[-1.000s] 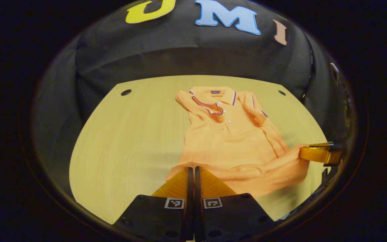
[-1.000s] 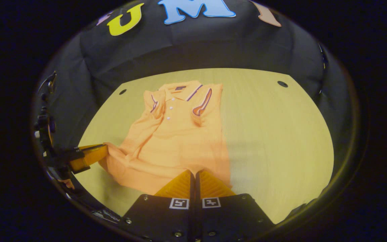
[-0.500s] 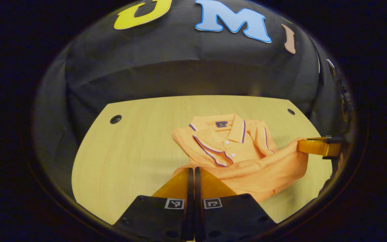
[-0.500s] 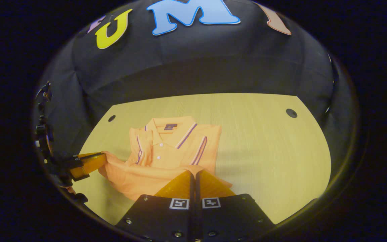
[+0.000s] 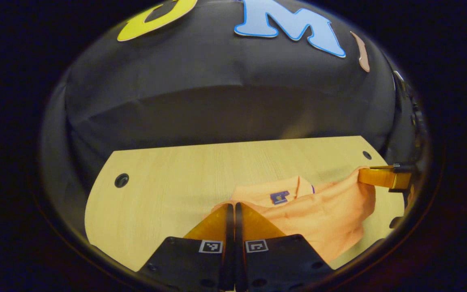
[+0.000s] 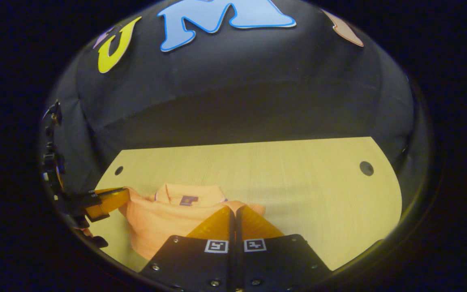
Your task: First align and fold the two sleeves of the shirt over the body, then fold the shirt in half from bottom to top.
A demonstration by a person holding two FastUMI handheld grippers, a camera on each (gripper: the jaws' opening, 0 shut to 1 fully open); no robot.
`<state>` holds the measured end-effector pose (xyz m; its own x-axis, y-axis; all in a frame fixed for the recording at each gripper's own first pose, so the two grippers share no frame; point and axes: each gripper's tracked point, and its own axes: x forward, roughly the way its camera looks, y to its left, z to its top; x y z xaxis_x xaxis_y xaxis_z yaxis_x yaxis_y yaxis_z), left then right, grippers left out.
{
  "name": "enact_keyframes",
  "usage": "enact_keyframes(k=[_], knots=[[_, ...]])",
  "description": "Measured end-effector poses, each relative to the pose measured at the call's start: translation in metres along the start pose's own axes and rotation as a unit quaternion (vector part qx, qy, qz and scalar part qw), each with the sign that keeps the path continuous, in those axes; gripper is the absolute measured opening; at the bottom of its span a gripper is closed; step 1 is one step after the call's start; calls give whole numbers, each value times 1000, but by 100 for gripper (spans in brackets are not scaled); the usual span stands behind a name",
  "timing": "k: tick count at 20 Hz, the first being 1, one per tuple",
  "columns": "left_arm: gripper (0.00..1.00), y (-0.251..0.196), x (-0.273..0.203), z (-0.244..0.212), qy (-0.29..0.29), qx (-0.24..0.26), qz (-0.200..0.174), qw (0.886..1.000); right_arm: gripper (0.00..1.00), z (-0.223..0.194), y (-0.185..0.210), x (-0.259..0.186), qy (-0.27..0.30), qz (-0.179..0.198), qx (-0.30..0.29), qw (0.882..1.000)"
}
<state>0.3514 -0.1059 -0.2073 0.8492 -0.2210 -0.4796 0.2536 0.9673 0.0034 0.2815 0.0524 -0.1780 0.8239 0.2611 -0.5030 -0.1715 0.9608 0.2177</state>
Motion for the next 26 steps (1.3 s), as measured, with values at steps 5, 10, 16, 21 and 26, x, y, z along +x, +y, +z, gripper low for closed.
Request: enact_keyframes(k=[5,10,16,21,26], knots=[[6,17,48,28,-16,7,6,1000,0,31,-4,52,-22,4,2,1000],[6,29,89,25,-13,35,14,999,0,29,-6,105,-17,5,-1,1000],[6,26,124,-2,7,33,14,999,0,7,-9,134,9,-4,-3,1000],[14,24,121,1,4,33,13,999,11,10,-16,131,8,-22,2,1000],[44,20,98,19,-9,30,13,999,36,32,-17,109,-28,-32,-18,999]])
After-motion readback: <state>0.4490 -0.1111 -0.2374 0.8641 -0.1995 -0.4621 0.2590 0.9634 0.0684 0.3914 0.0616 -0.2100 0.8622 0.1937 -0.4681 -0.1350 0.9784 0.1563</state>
